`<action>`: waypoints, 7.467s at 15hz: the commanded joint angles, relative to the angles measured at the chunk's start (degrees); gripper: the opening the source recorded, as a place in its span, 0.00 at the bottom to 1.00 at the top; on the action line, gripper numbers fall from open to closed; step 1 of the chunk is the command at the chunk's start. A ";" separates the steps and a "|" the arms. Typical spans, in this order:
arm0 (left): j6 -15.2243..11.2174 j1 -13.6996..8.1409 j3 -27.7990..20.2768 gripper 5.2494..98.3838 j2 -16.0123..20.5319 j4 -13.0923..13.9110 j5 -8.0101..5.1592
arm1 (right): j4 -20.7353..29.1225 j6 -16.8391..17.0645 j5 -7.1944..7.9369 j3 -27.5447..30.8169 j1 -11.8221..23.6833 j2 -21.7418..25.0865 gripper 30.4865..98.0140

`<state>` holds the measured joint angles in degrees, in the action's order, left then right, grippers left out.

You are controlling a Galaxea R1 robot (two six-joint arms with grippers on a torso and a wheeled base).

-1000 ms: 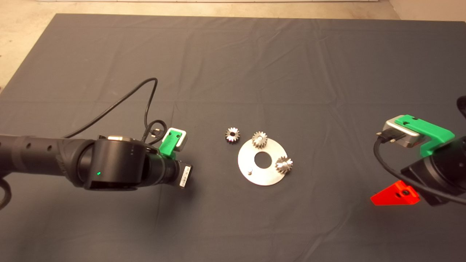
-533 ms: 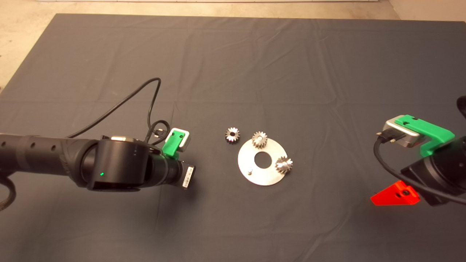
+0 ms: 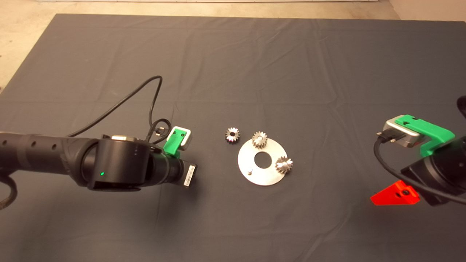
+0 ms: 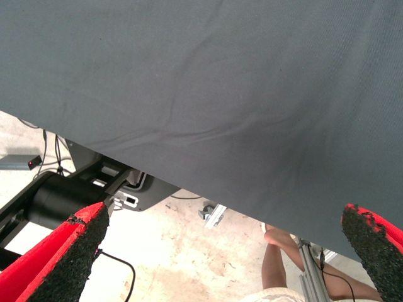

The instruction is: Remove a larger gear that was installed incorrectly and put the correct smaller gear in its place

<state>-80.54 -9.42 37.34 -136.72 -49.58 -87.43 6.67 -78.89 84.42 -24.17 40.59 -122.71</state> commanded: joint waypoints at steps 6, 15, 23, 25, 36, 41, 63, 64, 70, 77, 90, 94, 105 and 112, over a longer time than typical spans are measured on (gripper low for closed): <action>-4.66 -8.69 3.24 0.57 -10.00 -0.34 -7.57 | 1.42 0.14 -0.13 0.20 0.98 -0.12 1.00; -4.97 -8.34 16.41 0.70 -21.95 -0.34 -7.57 | 1.42 0.14 -0.13 0.20 0.98 -0.12 1.00; -1.09 -8.08 21.97 0.83 -24.55 -0.52 -7.57 | 1.42 0.14 -0.13 0.20 0.90 -0.48 1.00; -0.23 -7.81 23.06 0.83 -24.70 -0.61 -7.57 | 1.42 0.14 -0.13 0.20 0.90 -0.48 1.00; 0.65 -4.39 23.99 0.83 -24.00 -4.91 -7.57 | 1.42 0.14 -0.13 0.20 0.89 -0.39 1.00; 1.27 -3.16 24.52 0.83 -23.91 -5.00 -7.57 | 1.42 0.14 -0.13 0.20 0.89 -0.39 1.00; 2.06 -2.35 26.19 0.59 -23.82 -5.26 -3.20 | 1.51 0.14 -0.13 0.20 0.89 -0.39 1.00; 2.06 -2.36 26.19 0.59 -23.82 -5.26 -2.20 | 1.51 0.14 -0.13 0.20 0.89 -0.39 1.00; 2.06 -2.42 26.80 0.59 -23.91 -5.18 1.68 | 1.51 0.05 -0.13 0.20 0.89 -0.39 1.00; 1.88 -2.50 26.89 0.59 -23.91 -5.18 4.90 | 1.51 0.05 -0.08 0.24 0.81 -0.39 1.00; 1.79 -2.49 27.47 0.39 -22.72 -5.00 4.86 | 1.51 0.05 -0.09 0.23 0.72 -0.48 1.00; 1.88 -2.45 27.42 0.37 -22.68 -4.99 4.90 | 1.51 0.05 -0.13 0.28 0.45 -0.39 1.00; 1.53 -5.15 23.22 0.32 -22.77 -4.48 4.21 | 1.51 0.05 -0.13 0.28 0.37 -0.31 1.00; -3.19 -15.10 20.33 0.32 -22.33 8.08 3.32 | 1.51 0.05 -0.13 0.28 0.37 -0.37 1.00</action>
<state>-79.61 -18.80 61.07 -159.34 -46.69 -83.68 6.67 -78.89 84.44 -24.16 40.16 -122.99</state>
